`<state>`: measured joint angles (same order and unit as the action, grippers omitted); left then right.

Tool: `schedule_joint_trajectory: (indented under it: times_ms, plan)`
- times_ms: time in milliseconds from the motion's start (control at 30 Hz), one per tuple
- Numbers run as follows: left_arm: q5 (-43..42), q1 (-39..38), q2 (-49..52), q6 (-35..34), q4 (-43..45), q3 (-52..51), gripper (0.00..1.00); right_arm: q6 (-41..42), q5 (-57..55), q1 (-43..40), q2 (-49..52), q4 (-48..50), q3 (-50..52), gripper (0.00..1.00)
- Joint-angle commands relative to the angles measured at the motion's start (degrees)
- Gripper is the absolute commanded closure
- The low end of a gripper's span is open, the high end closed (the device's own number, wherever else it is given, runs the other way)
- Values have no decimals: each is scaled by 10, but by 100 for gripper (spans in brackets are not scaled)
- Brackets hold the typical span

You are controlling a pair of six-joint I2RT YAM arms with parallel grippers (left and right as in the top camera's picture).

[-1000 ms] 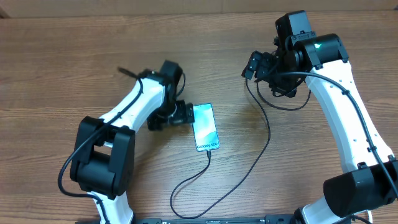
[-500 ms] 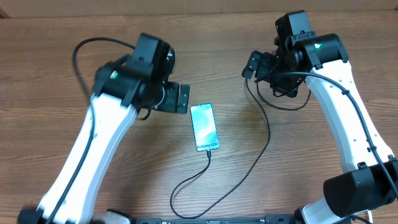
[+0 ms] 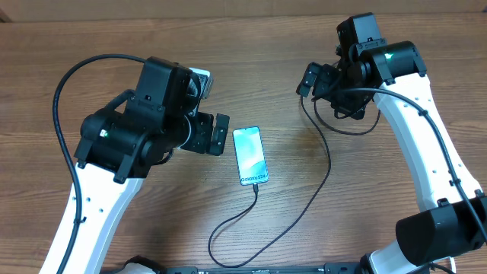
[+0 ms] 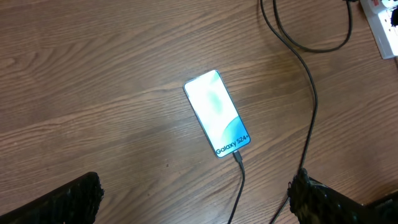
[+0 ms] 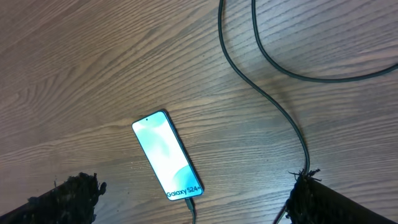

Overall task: Plug charger to phone and switch on socket
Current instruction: 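Open the left gripper and lift it up off the phone, then move the right gripper over the power strip's plugged socket switch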

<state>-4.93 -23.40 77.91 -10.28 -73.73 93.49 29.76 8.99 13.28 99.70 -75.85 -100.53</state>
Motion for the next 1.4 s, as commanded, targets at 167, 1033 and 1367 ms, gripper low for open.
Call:
schedule_joint_trajectory:
  times_ms: [167, 1033, 1367]
  plan:
    - [-6, 0, 8, 13, 1, 9, 1, -41, -4, -9, -10, 7, -8, 0]
    - [-6, 0, 8, 13, 1, 9, 1, -167, -49, -369, -7, 48, -22, 0]
    - [-6, 0, 8, 13, 1, 9, 1, -190, -12, -370, 64, 100, 38, 0]
